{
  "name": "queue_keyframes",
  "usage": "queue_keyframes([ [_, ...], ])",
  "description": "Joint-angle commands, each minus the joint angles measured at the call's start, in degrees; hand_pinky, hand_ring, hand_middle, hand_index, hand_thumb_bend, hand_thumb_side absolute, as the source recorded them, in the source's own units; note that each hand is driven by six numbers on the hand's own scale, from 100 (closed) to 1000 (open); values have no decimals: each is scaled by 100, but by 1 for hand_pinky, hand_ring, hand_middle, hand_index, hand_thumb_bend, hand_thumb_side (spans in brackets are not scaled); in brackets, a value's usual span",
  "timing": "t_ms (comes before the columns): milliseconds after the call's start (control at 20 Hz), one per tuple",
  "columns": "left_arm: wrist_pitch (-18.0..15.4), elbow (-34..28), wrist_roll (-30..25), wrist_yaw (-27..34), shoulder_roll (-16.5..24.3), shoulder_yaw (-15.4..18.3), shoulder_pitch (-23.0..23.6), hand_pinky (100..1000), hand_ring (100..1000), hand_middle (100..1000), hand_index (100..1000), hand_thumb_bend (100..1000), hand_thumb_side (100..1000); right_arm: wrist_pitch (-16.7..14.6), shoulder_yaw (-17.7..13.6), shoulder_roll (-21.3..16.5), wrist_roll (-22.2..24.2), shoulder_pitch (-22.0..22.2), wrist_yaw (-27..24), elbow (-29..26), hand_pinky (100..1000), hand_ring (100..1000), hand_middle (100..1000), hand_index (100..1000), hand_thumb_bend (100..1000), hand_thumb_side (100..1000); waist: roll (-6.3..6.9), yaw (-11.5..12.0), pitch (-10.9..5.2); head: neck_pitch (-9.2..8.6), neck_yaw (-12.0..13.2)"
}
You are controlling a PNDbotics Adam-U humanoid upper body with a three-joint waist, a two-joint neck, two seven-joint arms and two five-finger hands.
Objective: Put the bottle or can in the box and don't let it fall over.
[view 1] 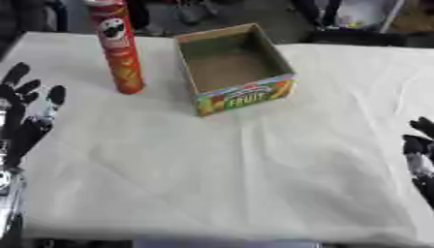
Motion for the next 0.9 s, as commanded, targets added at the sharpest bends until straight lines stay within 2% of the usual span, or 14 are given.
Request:
queue_keyframes([
  [50, -40, -62, 18, 23, 164, 52, -68, 937, 919, 965, 1000, 479, 545, 10, -20, -53, 0, -40, 39, -77, 845, 833, 907, 1000, 100, 881, 15, -7, -112, -4, 0],
  [550, -25, 45, 8, 36, 249, 22, -115, 938, 920, 965, 1000, 509, 567, 22, -17, -53, 8, -39, 47, -77, 845, 833, 908, 1000, 100, 877, 15, -12, -109, 9, 6],
  [900, 21, 708, 43, 42, 800, -135, -536, 936, 919, 965, 1000, 636, 609, 26, -6, -62, 11, -32, 35, -67, 845, 833, 908, 1000, 100, 877, 17, -34, -123, 19, 10],
])
